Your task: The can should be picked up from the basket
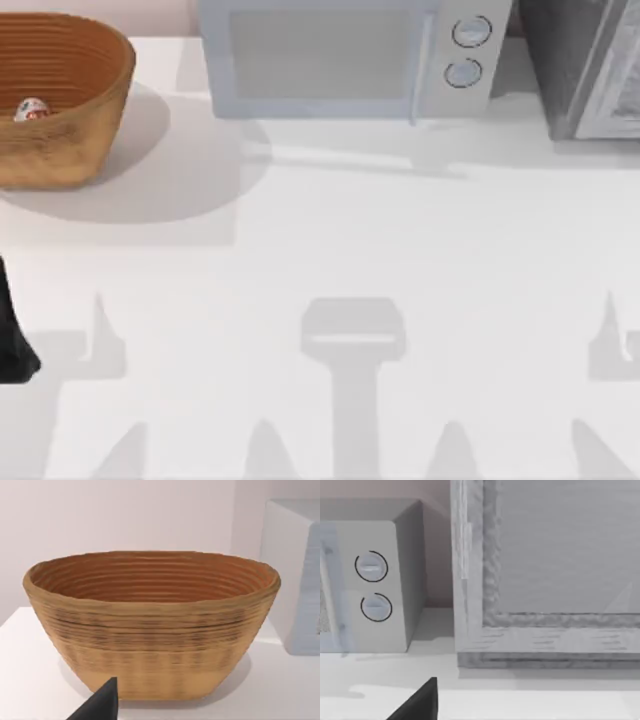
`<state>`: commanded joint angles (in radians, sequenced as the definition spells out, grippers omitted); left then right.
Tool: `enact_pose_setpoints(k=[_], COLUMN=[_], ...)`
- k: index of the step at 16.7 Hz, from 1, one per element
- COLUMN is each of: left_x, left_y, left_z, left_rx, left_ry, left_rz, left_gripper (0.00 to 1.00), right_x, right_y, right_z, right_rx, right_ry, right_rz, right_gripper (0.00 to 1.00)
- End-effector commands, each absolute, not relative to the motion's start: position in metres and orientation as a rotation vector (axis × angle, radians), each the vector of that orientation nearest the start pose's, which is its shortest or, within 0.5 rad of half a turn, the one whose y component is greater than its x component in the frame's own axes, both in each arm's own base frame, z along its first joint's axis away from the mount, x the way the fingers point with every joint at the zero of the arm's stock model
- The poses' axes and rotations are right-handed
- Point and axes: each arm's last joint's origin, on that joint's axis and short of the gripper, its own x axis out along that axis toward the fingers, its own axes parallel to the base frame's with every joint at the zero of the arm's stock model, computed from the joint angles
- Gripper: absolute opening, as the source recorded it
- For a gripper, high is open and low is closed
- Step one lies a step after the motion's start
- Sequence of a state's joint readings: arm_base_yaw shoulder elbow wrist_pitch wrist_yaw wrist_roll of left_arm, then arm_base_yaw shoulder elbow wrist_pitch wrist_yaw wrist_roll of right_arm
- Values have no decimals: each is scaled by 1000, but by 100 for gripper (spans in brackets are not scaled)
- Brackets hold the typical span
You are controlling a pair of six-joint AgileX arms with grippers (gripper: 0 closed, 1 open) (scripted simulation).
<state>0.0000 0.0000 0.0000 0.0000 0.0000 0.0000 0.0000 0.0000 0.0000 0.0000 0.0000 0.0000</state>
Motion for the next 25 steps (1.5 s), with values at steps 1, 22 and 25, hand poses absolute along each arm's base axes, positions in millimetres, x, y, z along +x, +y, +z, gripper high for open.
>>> enact_pose_setpoints(k=[1, 22, 25], left_x=[106, 280, 342], left_y=[-1, 38, 50], left_z=[160, 356, 366], left_rx=[0, -57, -53], left_ry=[0, 659, 752], left_rz=[0, 88, 69], left_gripper=[100, 100, 100], right_x=[106, 106, 106], right_y=[-1, -1, -1], right_z=[160, 160, 160], right_rx=[0, 0, 0], right_ry=[0, 0, 0], right_rz=[0, 0, 0], right_gripper=[100, 100, 100])
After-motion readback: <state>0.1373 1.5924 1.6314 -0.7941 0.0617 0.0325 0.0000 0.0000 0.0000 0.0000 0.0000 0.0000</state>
